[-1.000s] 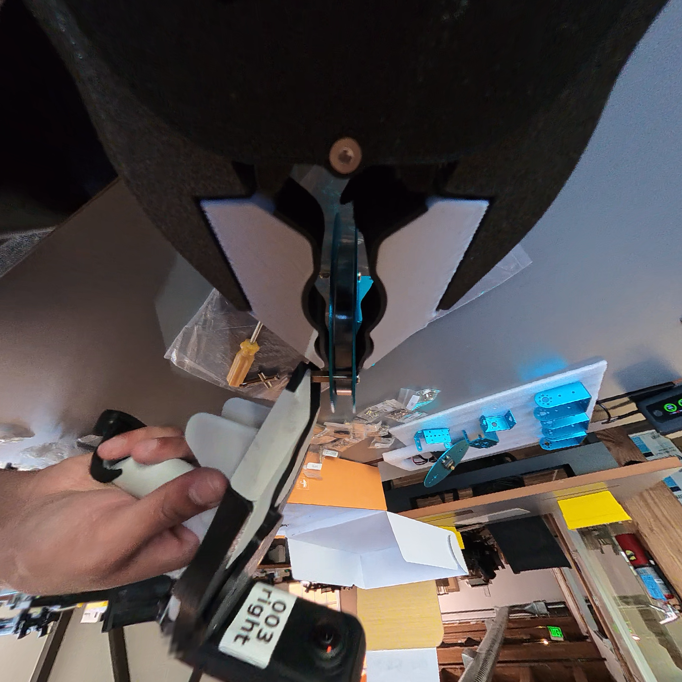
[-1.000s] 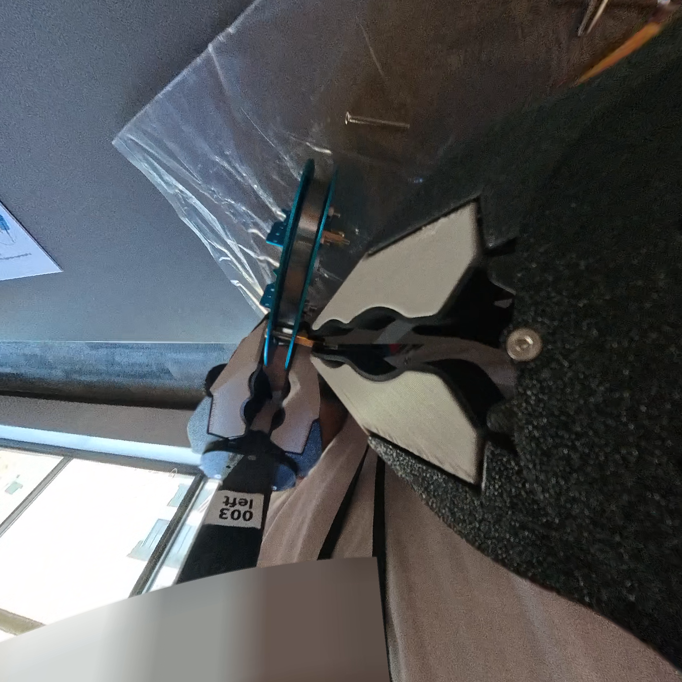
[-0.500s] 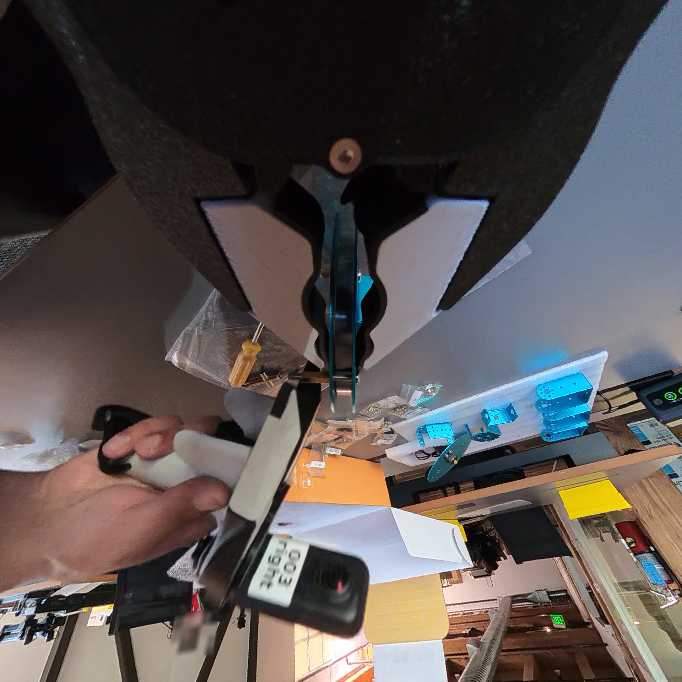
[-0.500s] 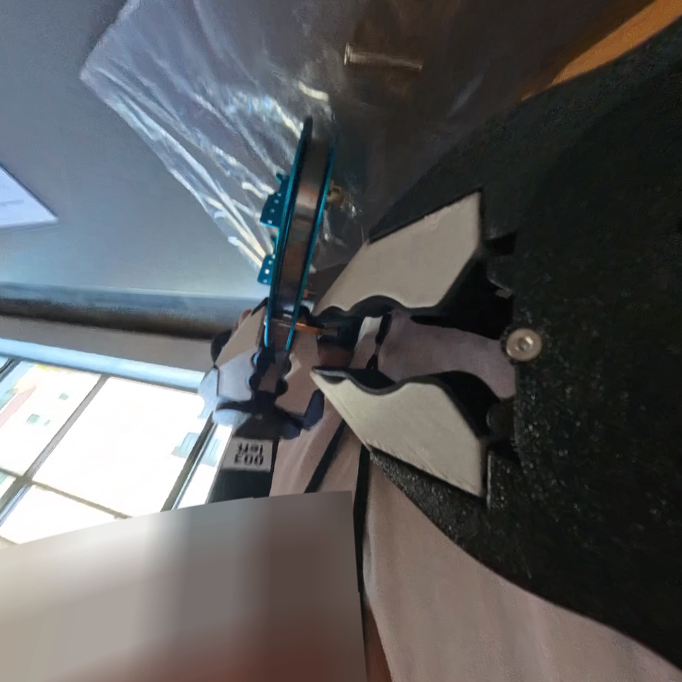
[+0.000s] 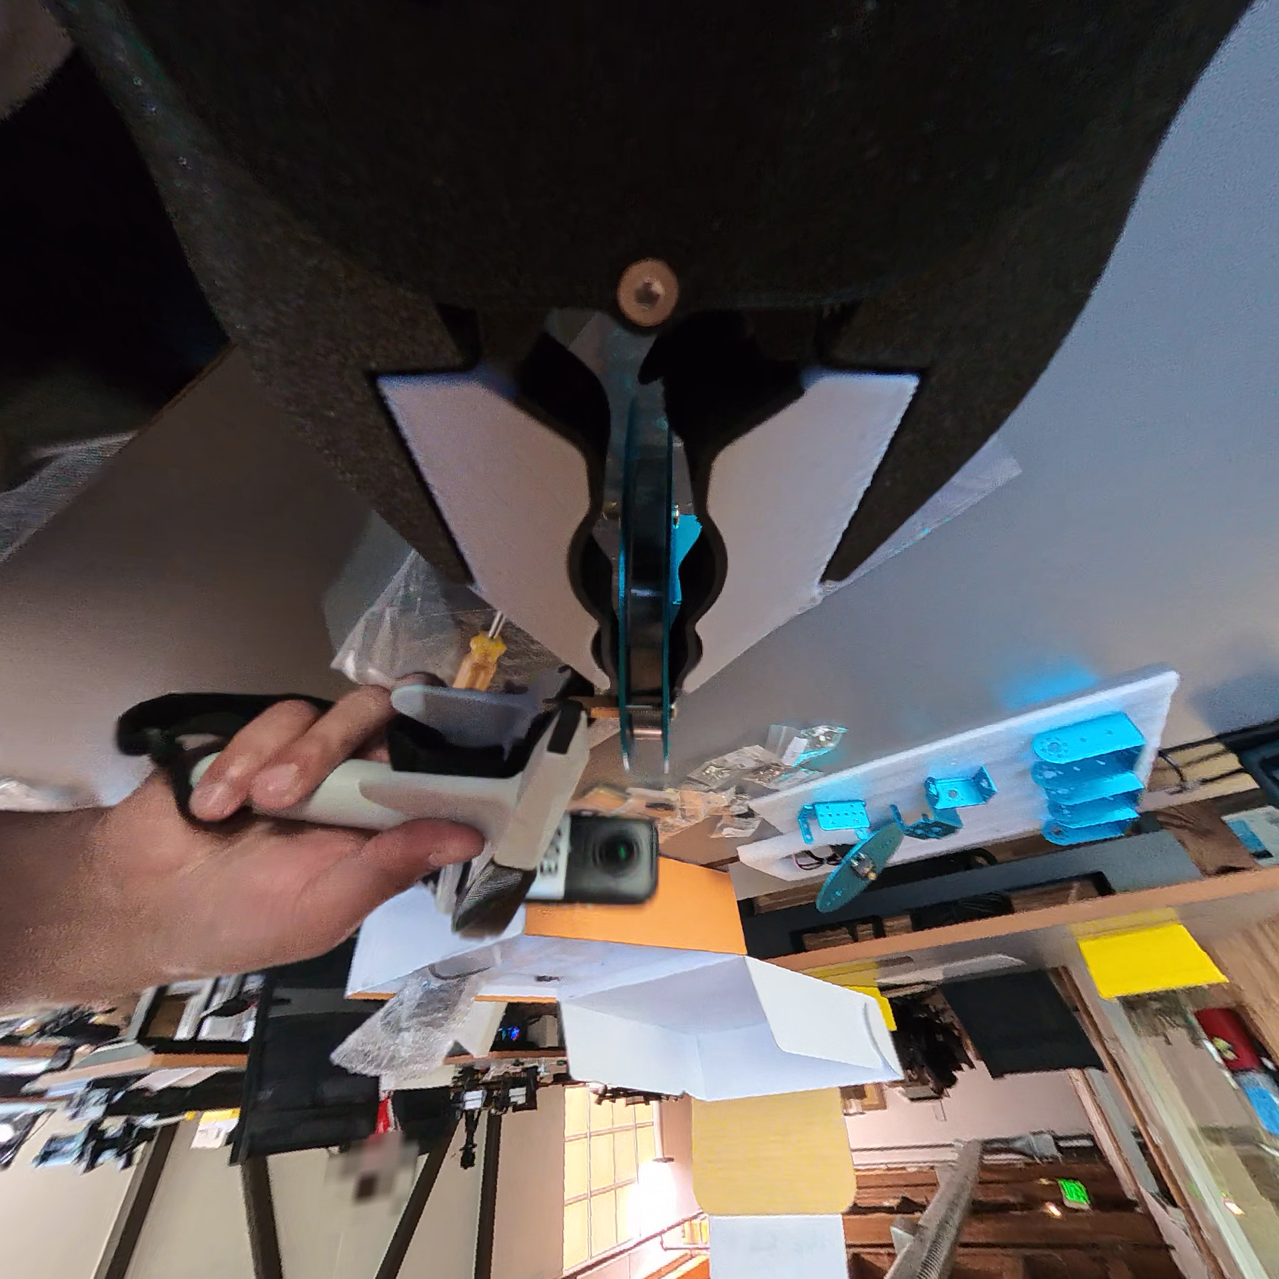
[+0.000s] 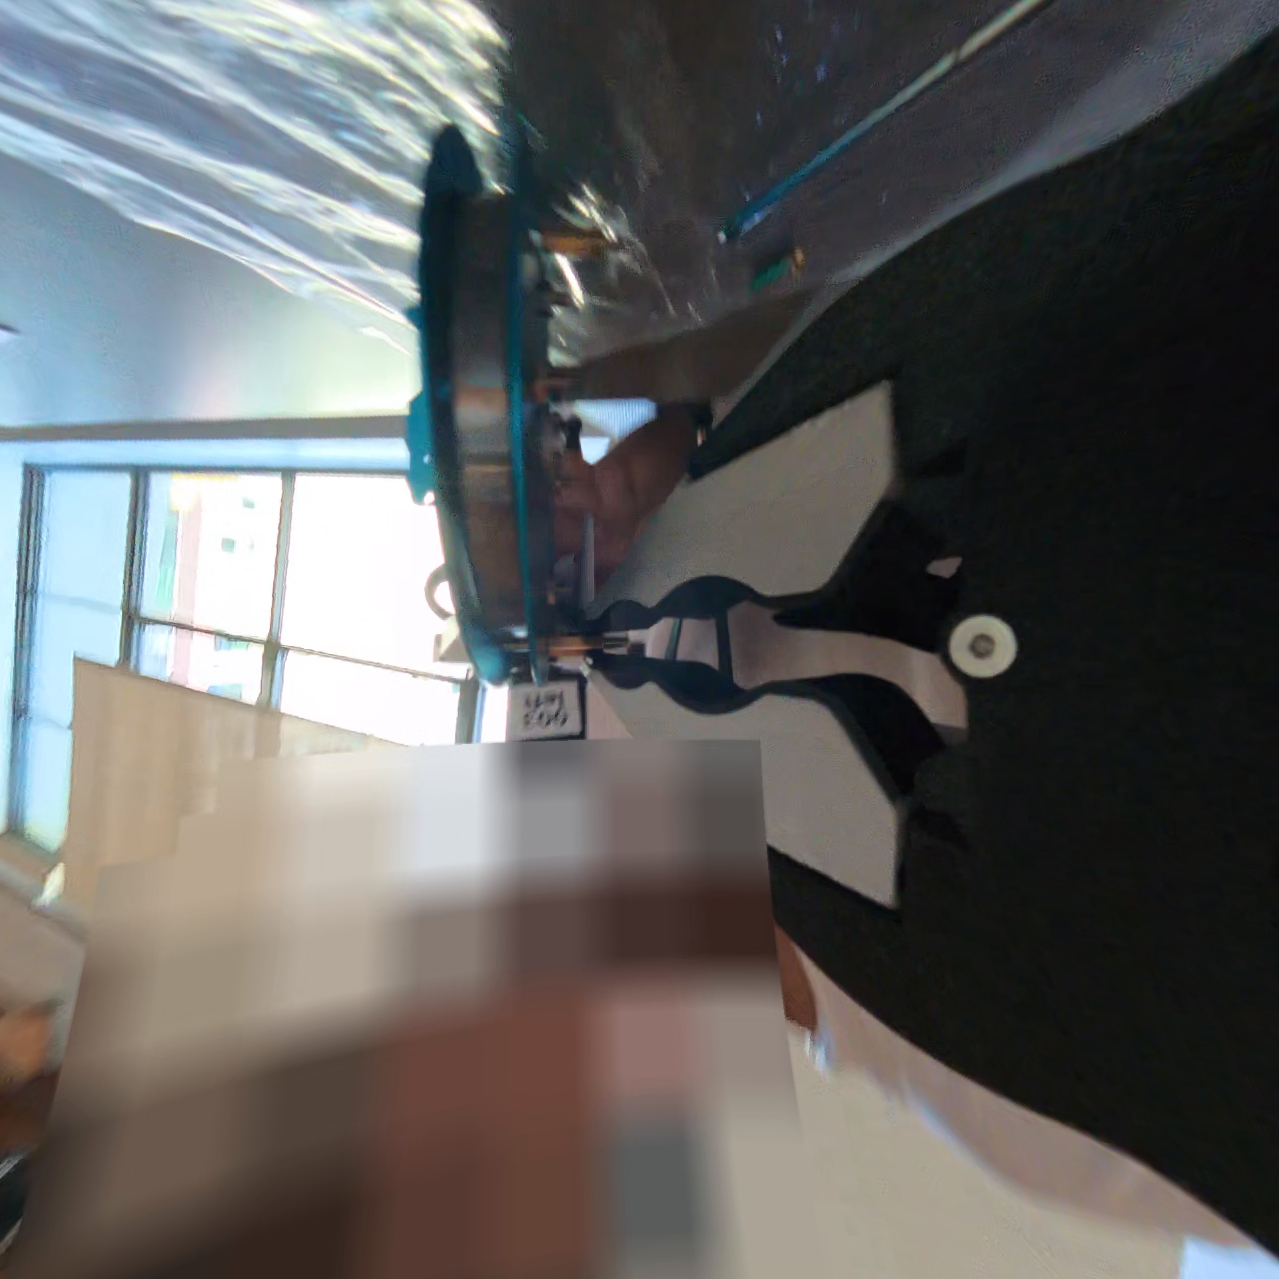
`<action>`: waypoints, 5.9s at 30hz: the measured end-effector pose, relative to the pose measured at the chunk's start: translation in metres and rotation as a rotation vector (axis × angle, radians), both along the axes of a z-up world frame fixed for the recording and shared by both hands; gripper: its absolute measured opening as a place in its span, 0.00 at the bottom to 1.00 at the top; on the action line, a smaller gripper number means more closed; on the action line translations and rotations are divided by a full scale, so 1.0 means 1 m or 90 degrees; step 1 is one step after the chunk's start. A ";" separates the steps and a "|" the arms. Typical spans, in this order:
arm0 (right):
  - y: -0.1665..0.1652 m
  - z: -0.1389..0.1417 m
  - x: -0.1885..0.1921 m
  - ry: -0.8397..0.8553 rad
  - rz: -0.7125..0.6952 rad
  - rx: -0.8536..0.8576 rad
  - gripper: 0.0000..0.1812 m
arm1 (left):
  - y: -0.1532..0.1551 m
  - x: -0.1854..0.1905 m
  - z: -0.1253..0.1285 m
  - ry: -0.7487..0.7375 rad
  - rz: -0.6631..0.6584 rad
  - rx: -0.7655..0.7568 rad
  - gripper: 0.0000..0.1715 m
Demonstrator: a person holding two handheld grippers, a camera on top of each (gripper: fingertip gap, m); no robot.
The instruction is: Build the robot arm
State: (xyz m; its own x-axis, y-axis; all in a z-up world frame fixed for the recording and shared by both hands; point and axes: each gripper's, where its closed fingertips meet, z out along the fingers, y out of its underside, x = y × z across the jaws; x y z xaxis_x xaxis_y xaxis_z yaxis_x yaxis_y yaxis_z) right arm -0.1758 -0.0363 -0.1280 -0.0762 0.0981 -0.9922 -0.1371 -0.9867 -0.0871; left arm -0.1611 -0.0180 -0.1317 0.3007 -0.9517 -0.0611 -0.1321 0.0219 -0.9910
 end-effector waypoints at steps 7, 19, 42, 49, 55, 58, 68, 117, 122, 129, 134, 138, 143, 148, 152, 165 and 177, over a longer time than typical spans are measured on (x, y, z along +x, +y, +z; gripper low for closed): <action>0.029 -0.007 0.031 -0.363 0.008 0.359 0.19 | 0.027 -0.023 -0.005 0.011 -0.049 -0.186 0.07; 0.080 -0.047 0.003 -0.446 0.037 0.490 0.21 | 0.050 -0.064 -0.036 0.125 -0.161 -0.280 0.13; 0.069 -0.020 0.008 -0.715 0.169 0.546 0.14 | 0.064 -0.075 -0.032 0.104 -0.220 -0.249 0.13; 0.056 -0.013 -0.019 -0.751 0.213 0.726 0.13 | 0.042 -0.047 -0.012 0.123 -0.352 -0.170 0.21; 0.045 -0.003 -0.004 -0.750 0.100 0.843 0.18 | 0.024 -0.043 -0.015 0.154 -0.360 -0.055 0.09; 0.025 0.014 -0.007 -0.684 0.041 0.857 0.14 | 0.017 -0.045 -0.015 0.155 -0.358 -0.030 0.08; 0.009 0.013 -0.016 -0.712 0.126 0.890 0.11 | 0.007 -0.044 -0.014 0.151 -0.362 -0.031 0.07; 0.080 -0.012 0.015 -0.853 -0.145 0.843 0.00 | 0.050 -0.055 -0.031 0.200 -0.258 -0.158 0.12; 0.062 -0.005 0.013 -0.761 -0.129 0.807 0.00 | 0.036 -0.054 -0.026 0.204 -0.286 -0.065 0.11; 0.013 0.001 -0.005 -0.559 0.024 0.788 0.18 | 0.014 -0.052 -0.023 0.221 -0.357 0.032 0.08; 0.013 0.017 -0.007 -0.676 -0.006 0.947 0.13 | 0.008 -0.047 -0.020 0.229 -0.354 0.048 0.07; 0.006 0.000 -0.017 -0.695 0.082 0.924 0.15 | 0.005 -0.043 -0.019 0.230 -0.363 0.051 0.07; 0.012 -0.001 -0.014 -0.737 0.097 0.918 0.10 | 0.008 -0.040 -0.019 0.226 -0.381 0.036 0.07; 0.022 -0.003 -0.011 -0.747 0.085 0.894 0.11 | 0.013 -0.037 -0.019 0.215 -0.370 0.015 0.08; 0.024 -0.004 -0.011 -0.722 0.087 0.884 0.04 | 0.011 -0.034 -0.018 0.215 -0.378 0.022 0.08; 0.025 -0.008 -0.006 -0.650 0.063 0.833 0.14 | 0.020 -0.029 -0.019 0.183 -0.392 -0.034 0.08; 0.048 -0.030 0.028 -0.615 -0.023 0.684 0.17 | 0.070 -0.045 -0.046 0.213 -0.324 -0.274 0.12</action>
State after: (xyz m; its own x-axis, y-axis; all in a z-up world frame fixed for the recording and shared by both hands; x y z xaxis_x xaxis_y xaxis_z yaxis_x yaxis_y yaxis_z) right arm -0.1481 0.0116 -0.1580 0.5871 0.8034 -0.0994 0.3810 -0.3826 -0.8417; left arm -0.2065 0.0525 -0.1777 -0.1527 -0.9291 0.3368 -0.5058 -0.2193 -0.8343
